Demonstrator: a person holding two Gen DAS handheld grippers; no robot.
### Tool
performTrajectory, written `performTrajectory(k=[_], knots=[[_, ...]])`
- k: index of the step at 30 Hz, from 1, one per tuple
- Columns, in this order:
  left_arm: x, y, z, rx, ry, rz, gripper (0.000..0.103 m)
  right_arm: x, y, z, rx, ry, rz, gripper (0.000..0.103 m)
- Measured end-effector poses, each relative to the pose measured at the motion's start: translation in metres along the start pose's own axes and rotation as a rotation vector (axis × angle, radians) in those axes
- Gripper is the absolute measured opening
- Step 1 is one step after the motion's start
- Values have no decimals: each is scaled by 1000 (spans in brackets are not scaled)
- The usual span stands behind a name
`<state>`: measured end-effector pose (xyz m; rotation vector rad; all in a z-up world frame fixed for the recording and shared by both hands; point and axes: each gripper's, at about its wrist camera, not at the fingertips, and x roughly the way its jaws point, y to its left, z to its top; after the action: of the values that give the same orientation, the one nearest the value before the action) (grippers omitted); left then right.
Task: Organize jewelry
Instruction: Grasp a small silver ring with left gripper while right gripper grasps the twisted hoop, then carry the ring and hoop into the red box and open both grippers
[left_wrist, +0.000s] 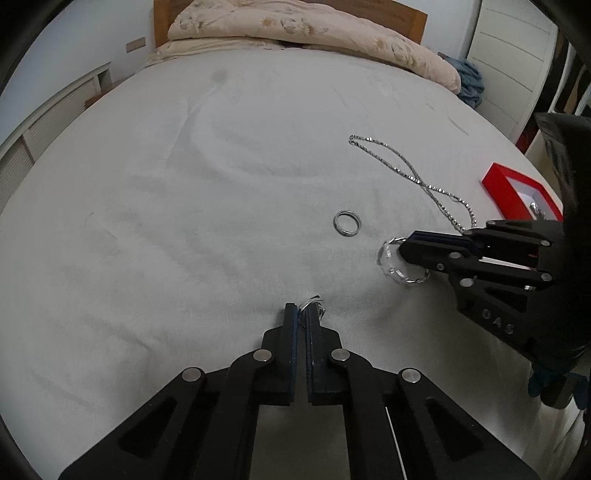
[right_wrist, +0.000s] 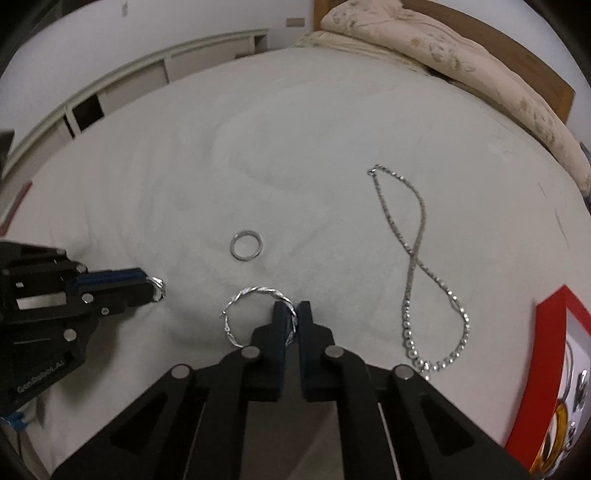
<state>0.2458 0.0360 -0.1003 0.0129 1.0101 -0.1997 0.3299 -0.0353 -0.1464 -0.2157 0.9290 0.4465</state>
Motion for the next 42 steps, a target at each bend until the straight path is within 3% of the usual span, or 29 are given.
performTrajectory(k=[15,22,31,42], knots=[[-51,-5,8,-19,-69,2,2,-79,2,2,66,-106,0,5],[-81,-30,18,26,-114,2,2,-124,-11,-5,113,-158,-24,5],[-94,-96,44,92,-144,-77,2,-180,-66,-24,174,-209,-112,5],[-52,-211,88,187,-121,-228,2,-211,-172,-67,276,-201,-245,5]])
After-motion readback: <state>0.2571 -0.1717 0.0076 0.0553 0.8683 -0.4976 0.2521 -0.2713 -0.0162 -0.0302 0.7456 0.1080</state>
